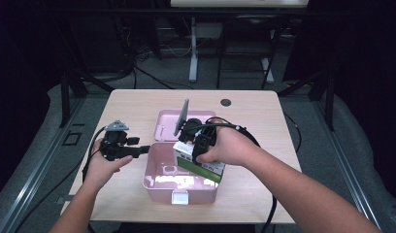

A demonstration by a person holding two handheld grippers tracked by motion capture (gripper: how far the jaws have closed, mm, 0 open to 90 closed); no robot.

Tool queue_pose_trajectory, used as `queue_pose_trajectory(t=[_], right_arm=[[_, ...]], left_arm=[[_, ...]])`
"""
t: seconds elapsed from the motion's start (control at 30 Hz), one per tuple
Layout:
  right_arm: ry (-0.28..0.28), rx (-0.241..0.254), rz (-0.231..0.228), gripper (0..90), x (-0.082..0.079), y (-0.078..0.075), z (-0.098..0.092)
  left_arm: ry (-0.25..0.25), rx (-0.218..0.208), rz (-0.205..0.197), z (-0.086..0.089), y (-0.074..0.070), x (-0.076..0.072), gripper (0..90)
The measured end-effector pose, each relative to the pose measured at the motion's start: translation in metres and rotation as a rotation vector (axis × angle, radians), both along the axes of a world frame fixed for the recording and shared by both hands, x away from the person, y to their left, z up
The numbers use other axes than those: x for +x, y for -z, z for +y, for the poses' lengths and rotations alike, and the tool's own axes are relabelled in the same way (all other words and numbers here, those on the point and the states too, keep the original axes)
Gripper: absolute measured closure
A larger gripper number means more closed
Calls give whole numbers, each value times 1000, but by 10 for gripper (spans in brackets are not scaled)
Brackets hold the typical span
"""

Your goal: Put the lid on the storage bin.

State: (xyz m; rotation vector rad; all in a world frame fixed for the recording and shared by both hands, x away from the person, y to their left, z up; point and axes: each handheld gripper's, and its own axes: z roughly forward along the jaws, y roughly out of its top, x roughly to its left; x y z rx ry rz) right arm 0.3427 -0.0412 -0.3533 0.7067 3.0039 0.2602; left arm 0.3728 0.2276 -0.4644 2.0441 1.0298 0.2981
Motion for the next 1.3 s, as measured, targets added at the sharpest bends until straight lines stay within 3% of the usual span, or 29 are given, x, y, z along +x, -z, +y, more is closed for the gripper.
queue_pose_trajectory(t=[0.1, 0.7, 1.03, 1.17, 1.3], right_arm=[[-10, 3, -1, 616, -1, 0, 5], [-105, -5, -5, 615, -5, 8, 26], [-143, -9, 0, 615, -4, 25, 24], [-163, -32, 3, 615, -4, 33, 23], [-163, -19, 13, 615, -5, 39, 21]], left_arm=[[17, 0, 14, 1, 0, 0, 394], [18, 2, 4, 1, 0, 0, 397], [20, 3, 1, 0, 0, 1, 397], [4, 4, -11, -1, 1, 0, 397], [8, 6, -15, -1, 1, 0, 397]])
